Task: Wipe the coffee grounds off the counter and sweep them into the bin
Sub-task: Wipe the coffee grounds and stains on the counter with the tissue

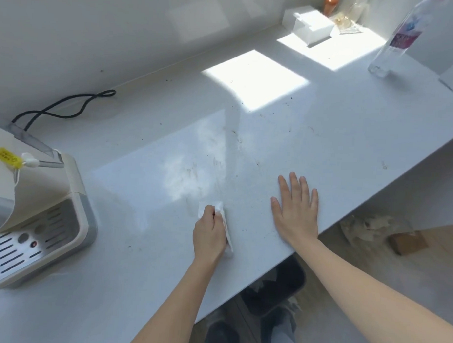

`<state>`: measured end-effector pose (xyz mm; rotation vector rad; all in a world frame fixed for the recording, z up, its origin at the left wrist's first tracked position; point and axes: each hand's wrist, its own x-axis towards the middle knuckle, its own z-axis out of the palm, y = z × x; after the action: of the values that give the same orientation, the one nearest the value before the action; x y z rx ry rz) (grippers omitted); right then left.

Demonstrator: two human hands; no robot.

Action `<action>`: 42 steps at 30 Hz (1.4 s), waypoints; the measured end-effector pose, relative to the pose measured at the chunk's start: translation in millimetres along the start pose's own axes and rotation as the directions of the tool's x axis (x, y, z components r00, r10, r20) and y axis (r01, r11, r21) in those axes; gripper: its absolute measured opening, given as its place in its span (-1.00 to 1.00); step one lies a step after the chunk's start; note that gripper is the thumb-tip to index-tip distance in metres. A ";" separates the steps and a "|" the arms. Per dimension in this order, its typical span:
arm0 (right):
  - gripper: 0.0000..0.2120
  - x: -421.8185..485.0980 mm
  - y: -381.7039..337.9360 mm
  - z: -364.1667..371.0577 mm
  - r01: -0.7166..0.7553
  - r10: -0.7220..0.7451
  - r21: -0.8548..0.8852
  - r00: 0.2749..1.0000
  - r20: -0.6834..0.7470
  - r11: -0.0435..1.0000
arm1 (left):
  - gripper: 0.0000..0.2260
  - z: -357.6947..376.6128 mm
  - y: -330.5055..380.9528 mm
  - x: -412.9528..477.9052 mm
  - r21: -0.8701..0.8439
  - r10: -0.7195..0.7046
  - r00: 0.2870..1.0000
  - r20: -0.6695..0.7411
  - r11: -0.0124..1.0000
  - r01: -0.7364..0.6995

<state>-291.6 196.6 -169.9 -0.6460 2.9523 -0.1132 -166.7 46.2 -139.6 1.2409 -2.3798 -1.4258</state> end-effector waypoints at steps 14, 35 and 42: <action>-0.43 1.1 -1.3 0.6 0.001 -0.001 0.023 1.000 0.003 1.000 | -0.78 -87.8 -28.3 1.3 -0.287 -0.176 0.922 -0.344 0.955 0.075; -0.38 -0.3 -1.9 -3.5 -0.006 0.006 0.011 1.000 -0.008 1.000 | -0.77 -39.1 -30.9 -6.7 0.366 0.115 0.991 -0.071 0.927 -0.082; -0.38 -0.2 -1.8 -3.9 -0.010 0.011 0.030 1.000 -0.008 0.999 | -0.83 -36.5 -14.3 -3.8 -0.158 -0.071 0.997 0.008 0.985 0.071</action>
<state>-291.2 195.3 -165.8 -0.6274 2.9556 -0.1594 -138.9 20.2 -129.2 1.2955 -2.1944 -1.6026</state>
